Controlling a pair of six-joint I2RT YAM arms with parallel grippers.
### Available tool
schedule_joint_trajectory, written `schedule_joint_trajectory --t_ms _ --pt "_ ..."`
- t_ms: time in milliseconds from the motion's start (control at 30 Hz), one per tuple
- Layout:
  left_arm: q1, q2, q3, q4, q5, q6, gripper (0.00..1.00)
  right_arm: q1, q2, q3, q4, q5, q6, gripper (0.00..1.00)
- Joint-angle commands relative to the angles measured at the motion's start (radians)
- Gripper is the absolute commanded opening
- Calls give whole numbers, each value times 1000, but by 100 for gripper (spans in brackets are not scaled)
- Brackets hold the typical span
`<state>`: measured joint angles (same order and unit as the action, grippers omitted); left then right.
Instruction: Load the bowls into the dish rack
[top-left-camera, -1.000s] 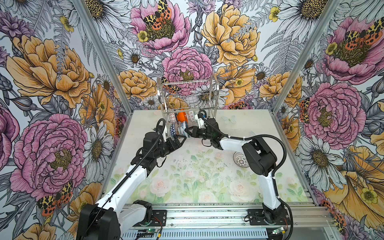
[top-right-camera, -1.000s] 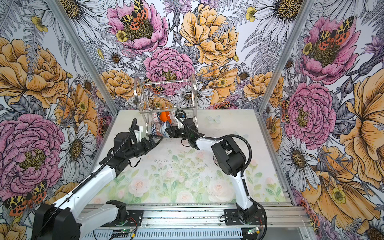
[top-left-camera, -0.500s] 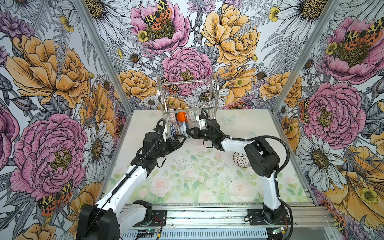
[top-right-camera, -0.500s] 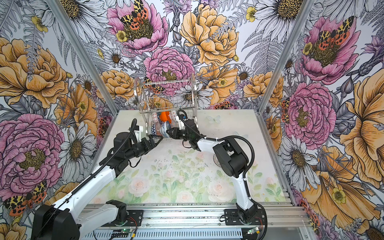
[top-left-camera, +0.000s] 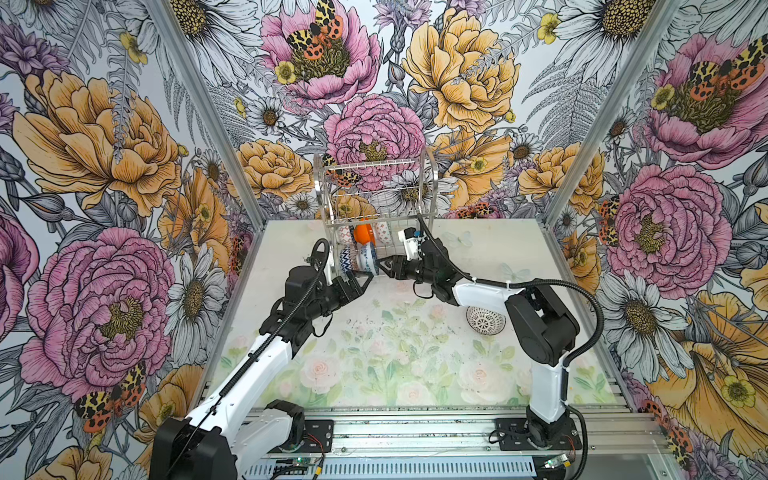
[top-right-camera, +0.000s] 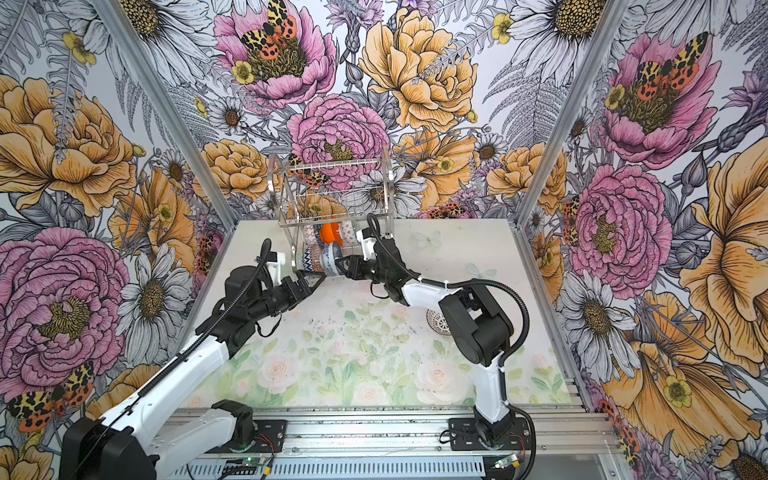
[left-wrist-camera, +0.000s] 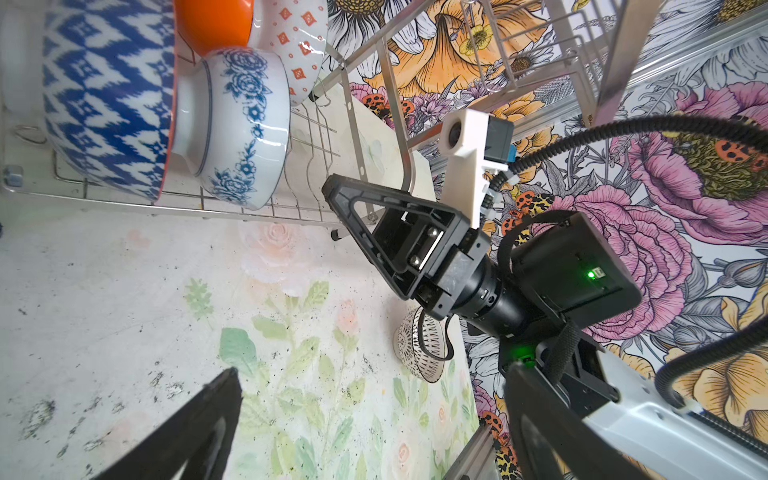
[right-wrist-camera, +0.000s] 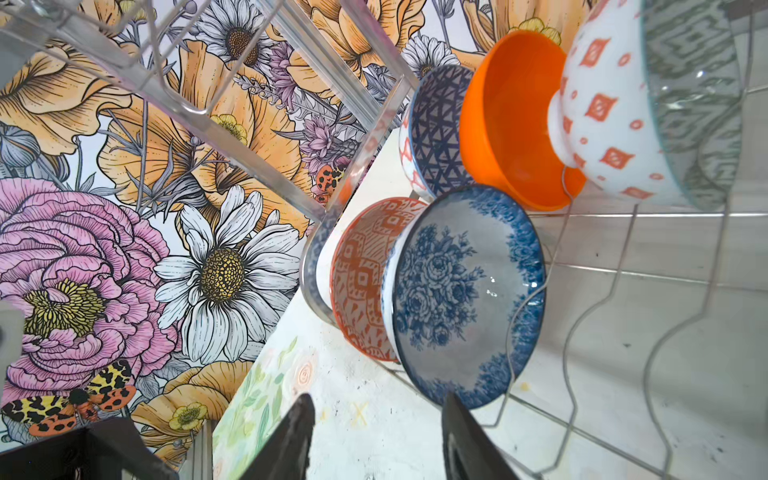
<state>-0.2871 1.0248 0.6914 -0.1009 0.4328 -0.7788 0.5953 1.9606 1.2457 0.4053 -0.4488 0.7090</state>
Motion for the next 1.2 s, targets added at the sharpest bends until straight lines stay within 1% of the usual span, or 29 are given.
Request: schedule_joint_trajectory --t_ms 0,200,333,467,500,567,633,867,1033,1167 --pt "-12 -30 -16 -6 -26 -5 99 8 -71 -29 -28 33 -49 57" --pt "-19 -46 -22 -9 -29 -10 99 8 -142 -86 -80 72 -93 62" --pt "-28 -49 -26 -7 -32 -15 99 8 -186 -124 -122 106 -118 73" --pt "-45 -56 -30 -4 -39 -19 99 9 -230 -153 -172 151 -144 77" --pt "-50 -58 -32 -5 -40 -20 99 8 -241 -160 -184 161 -150 82" --pt "-56 -65 -37 -3 -42 -22 99 8 -259 -168 -214 179 -160 85" --pt "-60 -74 -45 3 -45 -24 99 5 -279 -176 -239 200 -167 91" --pt "-74 -77 -72 38 -36 -37 99 8 -363 -217 -358 328 -180 95" --pt "-92 -64 -95 91 -32 -53 98 11 -469 -285 -472 467 -180 96" --pt "-130 -18 -100 151 -34 -62 99 14 -560 -352 -562 573 -179 96"
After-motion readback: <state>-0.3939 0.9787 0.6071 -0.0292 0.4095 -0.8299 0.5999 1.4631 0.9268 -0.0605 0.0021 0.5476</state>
